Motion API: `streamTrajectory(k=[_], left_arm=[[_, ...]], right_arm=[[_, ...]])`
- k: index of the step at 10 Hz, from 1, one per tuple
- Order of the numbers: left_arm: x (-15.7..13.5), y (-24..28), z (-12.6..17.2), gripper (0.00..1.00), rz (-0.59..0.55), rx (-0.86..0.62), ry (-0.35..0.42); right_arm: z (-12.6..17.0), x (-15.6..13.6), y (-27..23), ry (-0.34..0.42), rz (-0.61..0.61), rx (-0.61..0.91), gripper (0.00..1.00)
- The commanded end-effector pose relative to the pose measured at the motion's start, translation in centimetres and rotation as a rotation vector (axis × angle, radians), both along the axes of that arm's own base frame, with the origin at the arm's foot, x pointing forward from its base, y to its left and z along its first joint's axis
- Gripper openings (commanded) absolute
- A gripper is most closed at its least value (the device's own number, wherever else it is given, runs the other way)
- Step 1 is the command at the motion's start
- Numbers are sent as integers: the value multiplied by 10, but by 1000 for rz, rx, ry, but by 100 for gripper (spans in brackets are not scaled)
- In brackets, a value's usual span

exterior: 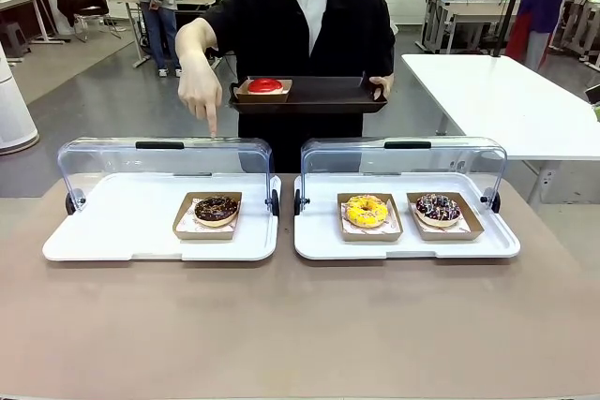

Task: Provide the desired donut to the person.
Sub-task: Pick up and lift the Paper togo box containing the Donut pointed at by the person.

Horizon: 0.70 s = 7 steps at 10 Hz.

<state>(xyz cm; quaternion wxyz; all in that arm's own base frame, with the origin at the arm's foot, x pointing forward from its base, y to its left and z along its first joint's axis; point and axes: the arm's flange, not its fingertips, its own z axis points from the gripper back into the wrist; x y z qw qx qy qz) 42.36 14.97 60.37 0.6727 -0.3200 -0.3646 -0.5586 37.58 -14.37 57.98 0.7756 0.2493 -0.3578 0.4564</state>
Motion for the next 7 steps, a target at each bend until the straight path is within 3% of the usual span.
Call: streamTrajectory(k=[1,4,7], left_arm=[[1,0,1,100,5,-1,-9],[9,-10,5,100,16,37,20],[31,-76,39,100,-48,222,87]], right_arm=[[1,2,0,-22,14,28,100],[1,2,0,-22,14,28,100],[1,2,0,-22,14,28,100]])
